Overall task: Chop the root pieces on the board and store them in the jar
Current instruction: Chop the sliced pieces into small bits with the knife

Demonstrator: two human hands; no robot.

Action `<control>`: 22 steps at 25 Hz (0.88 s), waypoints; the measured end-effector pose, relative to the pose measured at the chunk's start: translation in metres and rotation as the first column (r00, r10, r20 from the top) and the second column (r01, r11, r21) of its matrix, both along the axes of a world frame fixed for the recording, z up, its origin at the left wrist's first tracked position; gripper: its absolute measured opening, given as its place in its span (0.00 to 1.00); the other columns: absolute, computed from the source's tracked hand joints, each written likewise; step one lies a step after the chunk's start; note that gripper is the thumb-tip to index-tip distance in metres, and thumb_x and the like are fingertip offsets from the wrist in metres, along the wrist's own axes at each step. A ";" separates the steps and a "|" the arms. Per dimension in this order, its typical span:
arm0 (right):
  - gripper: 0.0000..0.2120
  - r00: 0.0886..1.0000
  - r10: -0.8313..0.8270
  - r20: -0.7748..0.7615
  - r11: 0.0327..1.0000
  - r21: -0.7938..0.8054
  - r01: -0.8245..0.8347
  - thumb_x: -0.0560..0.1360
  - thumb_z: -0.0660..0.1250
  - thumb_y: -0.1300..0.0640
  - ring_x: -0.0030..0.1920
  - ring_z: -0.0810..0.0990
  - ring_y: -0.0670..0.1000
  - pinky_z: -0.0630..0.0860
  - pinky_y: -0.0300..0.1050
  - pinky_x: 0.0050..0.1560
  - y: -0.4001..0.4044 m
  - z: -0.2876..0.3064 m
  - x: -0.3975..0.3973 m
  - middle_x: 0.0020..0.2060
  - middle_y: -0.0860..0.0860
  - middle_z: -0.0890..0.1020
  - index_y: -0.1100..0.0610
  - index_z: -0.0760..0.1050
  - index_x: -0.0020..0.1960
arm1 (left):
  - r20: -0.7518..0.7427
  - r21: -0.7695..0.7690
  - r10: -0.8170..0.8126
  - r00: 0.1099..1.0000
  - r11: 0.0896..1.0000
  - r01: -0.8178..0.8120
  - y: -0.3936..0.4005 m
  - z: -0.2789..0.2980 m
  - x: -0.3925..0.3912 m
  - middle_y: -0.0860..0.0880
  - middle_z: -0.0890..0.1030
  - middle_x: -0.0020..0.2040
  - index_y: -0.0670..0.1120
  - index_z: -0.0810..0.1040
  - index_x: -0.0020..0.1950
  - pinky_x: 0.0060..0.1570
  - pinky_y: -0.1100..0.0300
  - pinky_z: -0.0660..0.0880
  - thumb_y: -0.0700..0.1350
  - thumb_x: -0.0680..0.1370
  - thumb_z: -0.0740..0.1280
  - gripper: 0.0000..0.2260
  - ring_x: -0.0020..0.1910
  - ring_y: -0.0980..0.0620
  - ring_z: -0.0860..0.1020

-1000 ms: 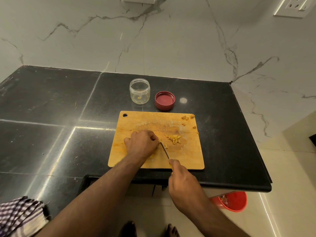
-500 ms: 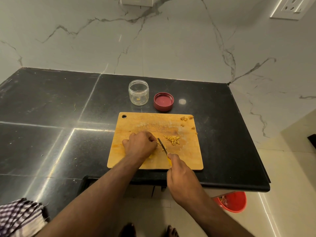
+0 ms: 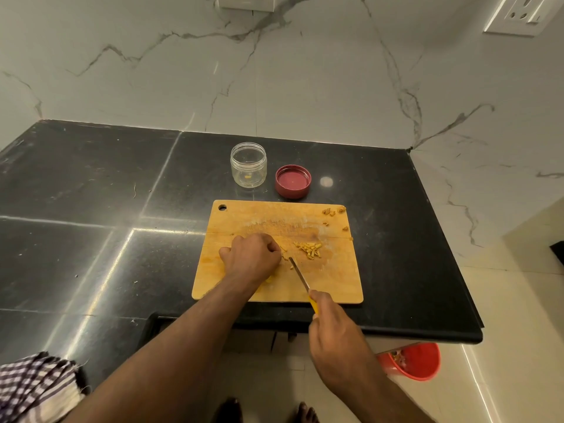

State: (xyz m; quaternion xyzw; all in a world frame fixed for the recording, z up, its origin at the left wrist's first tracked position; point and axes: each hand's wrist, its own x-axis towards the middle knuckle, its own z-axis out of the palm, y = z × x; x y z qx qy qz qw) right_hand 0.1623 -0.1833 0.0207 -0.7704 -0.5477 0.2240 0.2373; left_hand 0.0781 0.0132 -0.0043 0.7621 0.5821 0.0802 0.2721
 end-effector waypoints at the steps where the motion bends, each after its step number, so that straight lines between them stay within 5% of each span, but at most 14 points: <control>1: 0.19 1.000 -0.017 -0.007 1.000 0.012 0.017 0.83 0.54 0.56 0.50 0.77 0.45 0.73 0.34 0.45 0.000 0.001 0.003 0.57 0.44 0.76 0.46 0.60 0.72 | 0.016 0.007 -0.003 1.000 1.000 0.003 0.000 0.001 -0.002 0.59 0.81 0.51 0.57 0.84 0.50 0.57 0.46 0.63 0.50 0.79 0.66 0.06 0.59 0.51 0.72; 4: 0.18 0.999 -0.042 -0.028 0.999 -0.004 0.042 0.83 0.54 0.56 0.47 0.77 0.45 0.69 0.33 0.38 0.007 0.002 0.010 0.55 0.45 0.75 0.46 0.60 0.72 | 0.142 0.023 0.076 0.987 0.997 -0.080 0.003 0.001 -0.012 0.58 0.82 0.56 0.58 0.83 0.55 0.59 0.46 0.64 0.47 0.79 0.66 0.09 0.60 0.51 0.74; 10: 0.18 0.998 0.065 0.002 0.998 -0.024 -0.065 0.83 0.54 0.56 0.51 0.77 0.47 0.74 0.42 0.49 0.019 -0.007 0.004 0.59 0.48 0.76 0.47 0.60 0.72 | 0.398 0.016 0.162 0.903 0.983 -0.184 -0.007 -0.016 -0.037 0.54 0.79 0.56 0.55 0.80 0.54 0.57 0.50 0.77 0.41 0.79 0.65 0.11 0.56 0.54 0.77; 14: 0.17 0.997 -0.075 -0.024 0.997 -0.024 0.074 0.83 0.54 0.56 0.45 0.76 0.45 0.70 0.37 0.41 0.011 -0.010 0.026 0.53 0.47 0.77 0.47 0.62 0.71 | 0.443 0.052 0.165 0.881 0.977 -0.209 -0.010 -0.023 -0.045 0.52 0.77 0.56 0.50 0.81 0.59 0.51 0.59 0.74 0.39 0.81 0.64 0.11 0.53 0.53 0.76; 19: 0.17 0.996 0.045 -0.072 0.996 -0.068 -0.050 0.83 0.55 0.54 0.43 0.74 0.42 0.65 0.32 0.36 -0.009 -0.007 0.029 0.51 0.42 0.74 0.44 0.62 0.70 | 0.457 0.059 0.173 0.872 0.973 -0.224 -0.012 -0.024 -0.045 0.52 0.77 0.57 0.49 0.81 0.59 0.48 0.64 0.72 0.38 0.82 0.62 0.11 0.54 0.54 0.76; 22: 0.17 0.998 -0.021 -0.052 0.998 -0.057 0.018 0.83 0.55 0.55 0.42 0.74 0.42 0.65 0.32 0.36 -0.009 -0.010 0.037 0.52 0.43 0.74 0.45 0.63 0.70 | 0.451 0.057 0.181 0.874 0.971 -0.231 -0.014 -0.023 -0.046 0.52 0.77 0.58 0.48 0.81 0.60 0.43 0.70 0.70 0.38 0.82 0.63 0.11 0.54 0.55 0.76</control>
